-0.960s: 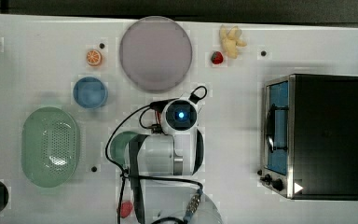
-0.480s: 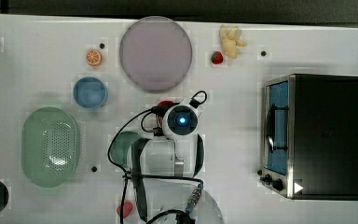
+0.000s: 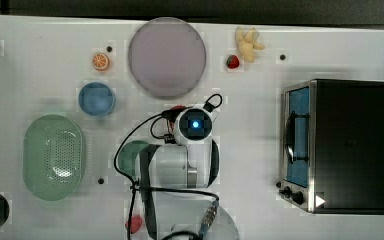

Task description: Pick Ketchup from the table and place it in strainer.

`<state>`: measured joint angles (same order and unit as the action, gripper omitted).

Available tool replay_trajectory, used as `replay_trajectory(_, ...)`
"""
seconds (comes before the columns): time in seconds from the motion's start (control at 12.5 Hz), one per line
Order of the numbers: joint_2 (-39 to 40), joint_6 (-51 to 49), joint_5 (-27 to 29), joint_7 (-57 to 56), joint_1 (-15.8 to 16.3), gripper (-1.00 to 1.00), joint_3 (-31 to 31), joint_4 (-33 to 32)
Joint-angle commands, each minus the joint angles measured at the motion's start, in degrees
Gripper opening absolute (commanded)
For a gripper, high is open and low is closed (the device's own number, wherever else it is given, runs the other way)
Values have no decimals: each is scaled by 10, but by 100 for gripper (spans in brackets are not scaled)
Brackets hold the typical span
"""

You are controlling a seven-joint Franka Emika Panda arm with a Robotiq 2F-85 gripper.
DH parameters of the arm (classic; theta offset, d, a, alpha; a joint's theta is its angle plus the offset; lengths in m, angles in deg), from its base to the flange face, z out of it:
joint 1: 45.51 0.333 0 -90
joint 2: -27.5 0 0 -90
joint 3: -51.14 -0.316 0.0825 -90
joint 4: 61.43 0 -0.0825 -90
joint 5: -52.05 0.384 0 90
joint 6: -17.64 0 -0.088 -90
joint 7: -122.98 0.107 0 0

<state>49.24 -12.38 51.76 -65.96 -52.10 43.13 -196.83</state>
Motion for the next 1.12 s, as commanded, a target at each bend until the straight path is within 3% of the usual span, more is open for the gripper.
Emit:
replay_trajectory(0.08, -121, -106, 0, 16, 0, 23, -4, 29)
replay_trajectory(0.32, -208, -228, 0, 31, 3, 23, -8, 70)
replay_trajectory(0.64, -279, -368, 4, 140, 14, 23, -39, 130)
replay_trajectory(1.12, -281, -381, 25, 302, 36, 23, -161, 151)
